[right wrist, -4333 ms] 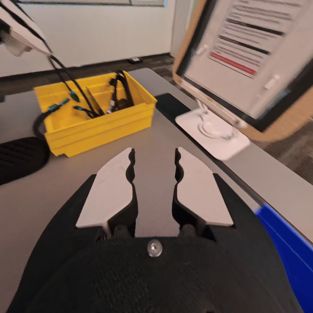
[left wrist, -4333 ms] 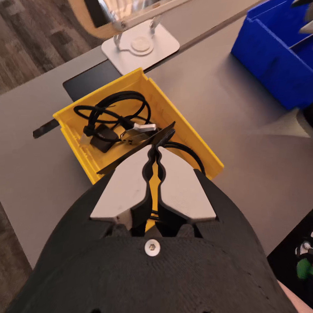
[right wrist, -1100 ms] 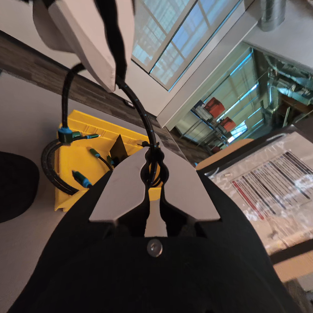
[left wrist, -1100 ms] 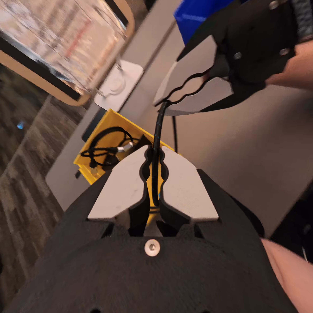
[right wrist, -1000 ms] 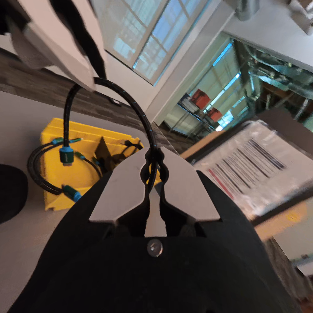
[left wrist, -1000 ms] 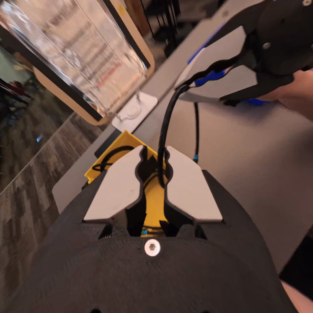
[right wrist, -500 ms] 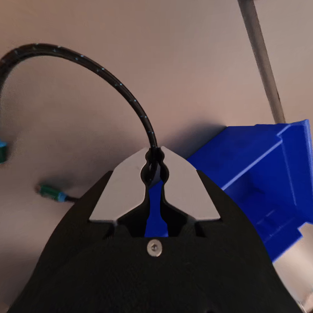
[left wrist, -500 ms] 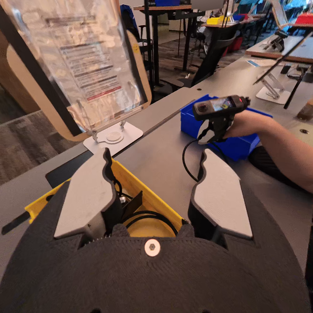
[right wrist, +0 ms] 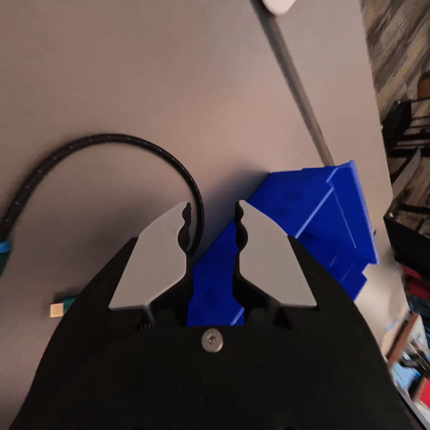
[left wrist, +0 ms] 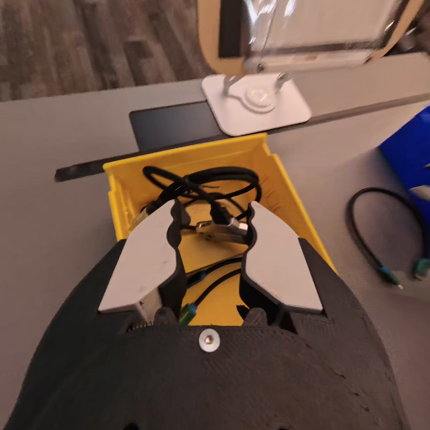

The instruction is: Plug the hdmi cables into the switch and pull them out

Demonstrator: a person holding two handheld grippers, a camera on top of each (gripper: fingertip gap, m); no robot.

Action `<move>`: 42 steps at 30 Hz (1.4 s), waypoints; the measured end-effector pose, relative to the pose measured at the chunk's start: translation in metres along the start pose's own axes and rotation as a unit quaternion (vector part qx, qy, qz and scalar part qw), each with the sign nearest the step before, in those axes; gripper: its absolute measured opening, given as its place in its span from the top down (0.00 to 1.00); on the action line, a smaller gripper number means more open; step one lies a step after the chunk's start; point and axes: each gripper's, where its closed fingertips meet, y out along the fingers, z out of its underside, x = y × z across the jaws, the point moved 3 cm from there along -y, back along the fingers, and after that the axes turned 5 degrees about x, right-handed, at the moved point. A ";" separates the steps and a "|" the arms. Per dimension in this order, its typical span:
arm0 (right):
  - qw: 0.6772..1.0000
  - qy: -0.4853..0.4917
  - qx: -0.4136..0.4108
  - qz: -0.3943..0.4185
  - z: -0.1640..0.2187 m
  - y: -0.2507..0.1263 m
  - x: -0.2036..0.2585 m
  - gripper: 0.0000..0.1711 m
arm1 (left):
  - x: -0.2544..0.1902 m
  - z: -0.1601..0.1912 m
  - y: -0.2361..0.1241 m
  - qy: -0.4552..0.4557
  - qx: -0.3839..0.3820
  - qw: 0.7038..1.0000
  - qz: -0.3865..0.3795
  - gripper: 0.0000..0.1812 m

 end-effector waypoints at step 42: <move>0.811 -0.109 -0.573 -0.040 -0.050 -0.176 0.032 0.59 | -0.201 -0.043 -0.067 0.024 -0.136 0.848 0.512 0.93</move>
